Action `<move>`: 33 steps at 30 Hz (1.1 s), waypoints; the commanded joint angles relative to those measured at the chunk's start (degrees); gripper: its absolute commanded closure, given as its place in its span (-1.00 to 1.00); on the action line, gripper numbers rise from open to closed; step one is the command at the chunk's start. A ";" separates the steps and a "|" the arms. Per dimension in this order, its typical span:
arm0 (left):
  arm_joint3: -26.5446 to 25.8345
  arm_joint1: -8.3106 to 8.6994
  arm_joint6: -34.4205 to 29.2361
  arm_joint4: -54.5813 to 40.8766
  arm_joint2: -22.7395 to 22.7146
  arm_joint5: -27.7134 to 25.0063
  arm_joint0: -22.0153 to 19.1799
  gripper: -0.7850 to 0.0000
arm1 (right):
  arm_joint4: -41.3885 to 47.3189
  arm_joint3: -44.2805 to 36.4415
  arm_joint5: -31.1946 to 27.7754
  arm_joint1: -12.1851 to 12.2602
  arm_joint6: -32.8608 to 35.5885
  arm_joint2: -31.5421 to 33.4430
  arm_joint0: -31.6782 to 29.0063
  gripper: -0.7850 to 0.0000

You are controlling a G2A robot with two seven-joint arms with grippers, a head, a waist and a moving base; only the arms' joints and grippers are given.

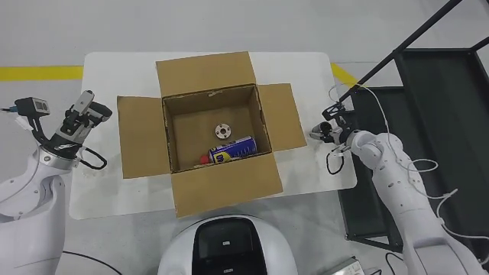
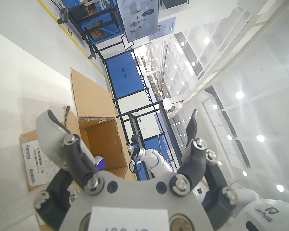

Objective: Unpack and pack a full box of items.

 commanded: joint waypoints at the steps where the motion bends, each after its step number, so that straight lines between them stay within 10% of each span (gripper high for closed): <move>1: 0.00 0.00 0.00 0.00 0.00 0.00 0.00 -1.00 | 0.49 1.62 -0.62 -0.17 -0.15 -0.64 0.96 -1.00; 3: 0.00 0.00 0.00 0.00 0.00 0.00 0.00 -1.00 | 0.74 3.16 -1.07 -0.33 -0.34 -1.29 1.91 -0.95; 8: 0.00 0.00 0.00 0.00 0.00 0.00 0.00 -1.00 | 1.55 6.77 -1.71 -0.66 -1.16 -2.39 3.70 1.00; 33: 0.00 0.00 0.00 0.00 0.00 0.00 0.00 -1.00 | 5.33 -8.08 -8.76 1.93 -9.70 5.67 -3.68 1.00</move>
